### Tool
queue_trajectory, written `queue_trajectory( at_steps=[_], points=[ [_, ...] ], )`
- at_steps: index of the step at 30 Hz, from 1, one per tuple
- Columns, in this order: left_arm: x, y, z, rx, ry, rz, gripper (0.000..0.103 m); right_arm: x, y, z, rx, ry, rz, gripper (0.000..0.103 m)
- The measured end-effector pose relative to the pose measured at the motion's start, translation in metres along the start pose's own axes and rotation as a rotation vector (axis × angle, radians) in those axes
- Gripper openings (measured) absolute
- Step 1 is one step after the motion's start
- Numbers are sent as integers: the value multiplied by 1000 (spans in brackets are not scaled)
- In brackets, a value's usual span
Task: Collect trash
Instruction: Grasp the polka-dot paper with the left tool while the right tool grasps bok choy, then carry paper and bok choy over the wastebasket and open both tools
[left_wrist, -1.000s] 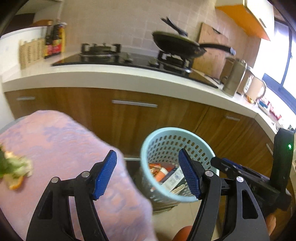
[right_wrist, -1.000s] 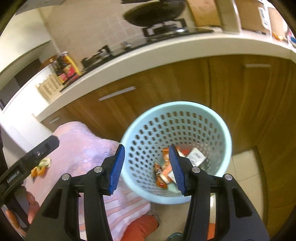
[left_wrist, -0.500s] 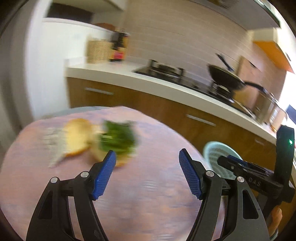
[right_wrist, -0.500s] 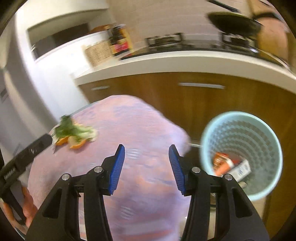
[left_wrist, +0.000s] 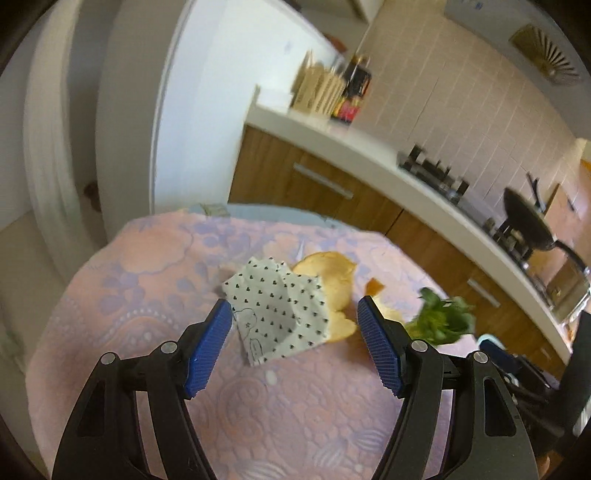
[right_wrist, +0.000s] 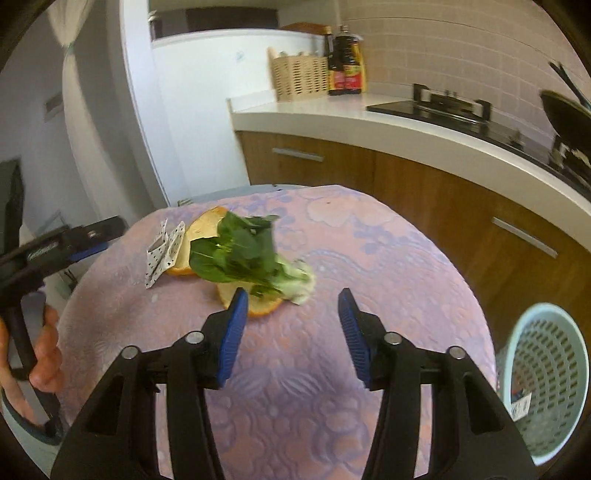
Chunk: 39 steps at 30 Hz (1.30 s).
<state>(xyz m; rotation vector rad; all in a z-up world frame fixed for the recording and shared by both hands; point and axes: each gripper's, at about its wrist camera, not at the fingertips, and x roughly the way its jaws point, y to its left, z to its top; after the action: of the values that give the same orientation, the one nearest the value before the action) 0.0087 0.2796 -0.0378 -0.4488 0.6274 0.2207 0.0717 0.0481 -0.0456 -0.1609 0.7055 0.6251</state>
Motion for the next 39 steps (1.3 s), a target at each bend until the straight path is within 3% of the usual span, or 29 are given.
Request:
queue_trajectory(
  at_steps=[2, 8, 12, 15, 18, 19, 20, 22, 24, 30, 33, 39],
  points=[
    [19, -7, 3, 28, 24, 30, 71, 10, 8, 3, -24, -3, -13, 62],
    [61, -28, -3, 128, 88, 87, 74, 38, 18, 15, -77, 18, -45, 66],
    [77, -20, -9, 111, 132, 96, 72, 56, 24, 19, -101, -4, -86, 66],
    [78, -18, -14, 133, 124, 127, 63, 70, 18, 16, -52, 8, -82, 66],
    [78, -17, -14, 135, 120, 144, 56, 67, 15, 18, -40, -21, -69, 46],
    [77, -16, -14, 130, 115, 146, 49, 66, 13, 17, -35, -24, -61, 36],
    [74, -16, -14, 132, 106, 145, 44, 65, 12, 18, -29, -28, -57, 35],
    [68, -17, -13, 138, 84, 139, 24, 61, 9, 18, -13, -48, -36, 34],
    [59, -15, -12, 122, 57, 139, 17, 53, 5, 17, 2, -81, -15, 34],
    [36, 3, -9, 44, -7, 81, 8, 39, -12, 15, 67, -118, 32, 34],
    [22, 11, -4, -15, -49, -35, 8, 28, -18, 9, 90, -134, 20, 33],
    [3, -1, -4, 11, -118, -131, 8, -14, -58, -23, 250, -160, 29, 34]
  ],
)
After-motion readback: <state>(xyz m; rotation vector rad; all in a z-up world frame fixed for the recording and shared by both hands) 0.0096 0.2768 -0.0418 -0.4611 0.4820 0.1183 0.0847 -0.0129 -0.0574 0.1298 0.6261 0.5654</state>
